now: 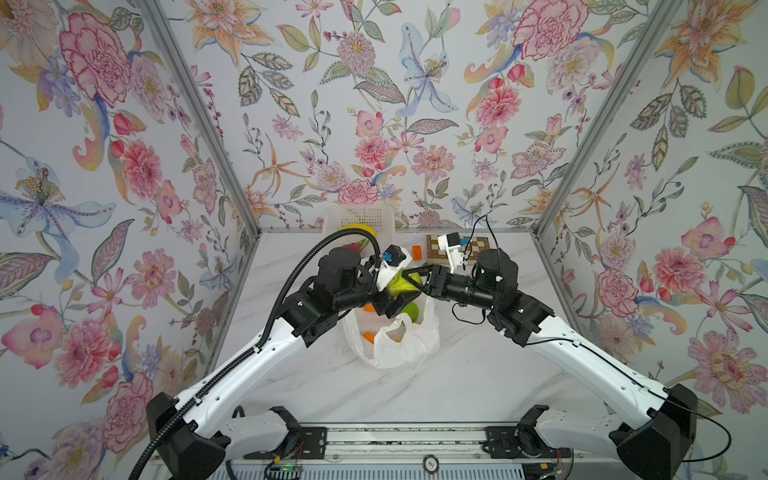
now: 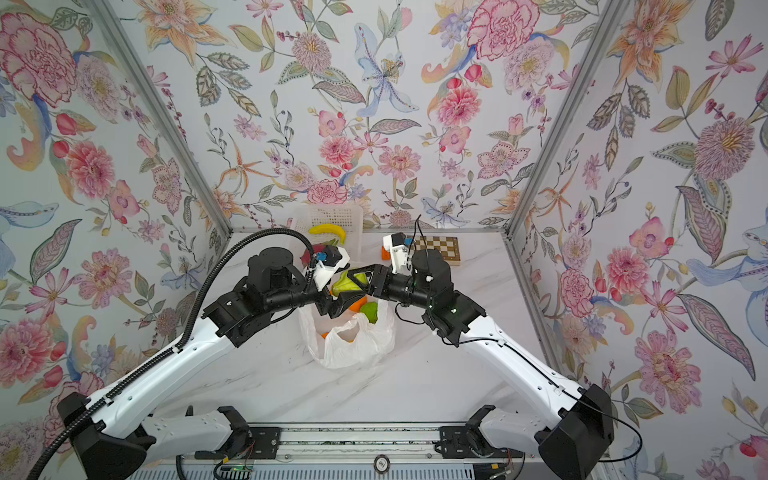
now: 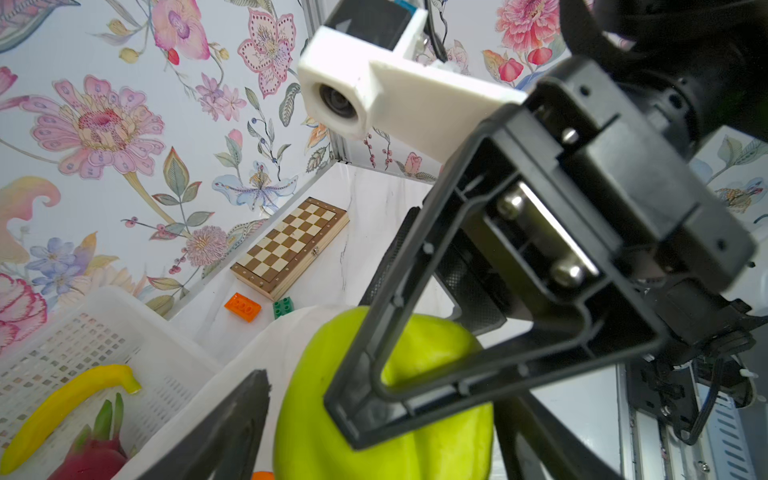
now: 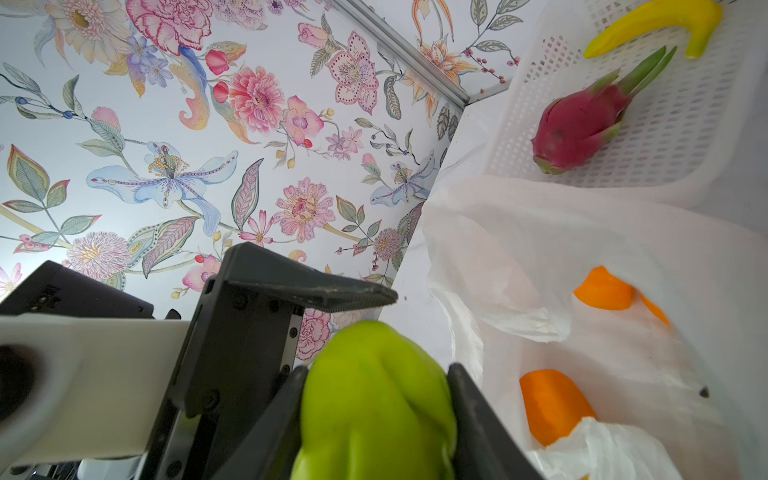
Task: Untie the knot of the plastic bag and take out the fruit
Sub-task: 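Pass the green pear from the right gripper to the left gripper, then carry the green pear with the left gripper and drop it in the basket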
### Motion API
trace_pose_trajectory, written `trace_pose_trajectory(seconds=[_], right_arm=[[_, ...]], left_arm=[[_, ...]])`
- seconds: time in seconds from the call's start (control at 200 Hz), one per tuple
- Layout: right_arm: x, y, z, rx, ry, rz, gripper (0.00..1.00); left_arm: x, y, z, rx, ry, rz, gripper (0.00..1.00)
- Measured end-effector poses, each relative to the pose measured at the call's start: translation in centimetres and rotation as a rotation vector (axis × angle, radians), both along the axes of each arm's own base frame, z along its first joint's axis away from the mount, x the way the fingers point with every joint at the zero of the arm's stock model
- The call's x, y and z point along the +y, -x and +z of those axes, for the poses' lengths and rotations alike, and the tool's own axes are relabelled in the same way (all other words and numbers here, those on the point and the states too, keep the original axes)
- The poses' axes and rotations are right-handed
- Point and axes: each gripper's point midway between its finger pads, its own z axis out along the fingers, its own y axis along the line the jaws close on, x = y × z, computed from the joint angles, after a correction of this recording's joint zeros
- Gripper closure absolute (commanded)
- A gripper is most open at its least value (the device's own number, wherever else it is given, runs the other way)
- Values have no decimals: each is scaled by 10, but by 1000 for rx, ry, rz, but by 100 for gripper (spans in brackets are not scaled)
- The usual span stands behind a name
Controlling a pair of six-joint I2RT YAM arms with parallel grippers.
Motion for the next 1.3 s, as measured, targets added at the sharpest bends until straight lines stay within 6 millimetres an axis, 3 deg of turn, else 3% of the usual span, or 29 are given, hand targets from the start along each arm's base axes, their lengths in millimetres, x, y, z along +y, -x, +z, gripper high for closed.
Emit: trace_pose_trajectory(seconds=[0.2, 0.3, 0.49, 0.71, 0.966, 1.146, 1.301], right_arm=[[0, -2, -2, 6, 3, -5, 63], [0, -8, -5, 8, 5, -11, 45], [-5, -17, -4, -15, 7, -44, 18], [-22, -33, 13, -138, 33, -140, 4], [-47, -53, 18, -257, 118, -271, 1], [-44, -71, 13, -271, 195, -282, 1], [-40, -81, 1, -247, 248, -274, 1]], left_arm=[[-2, -3, -4, -15, -17, -3, 40], [-2, -8, -7, -16, -29, 12, 43], [-1, -29, -5, -37, -47, 74, 49], [24, -81, 17, -63, -12, 192, 52], [61, -135, 32, -63, 29, 317, 54], [83, -183, 19, 9, 55, 427, 54], [110, -235, -18, 141, 94, 569, 54]])
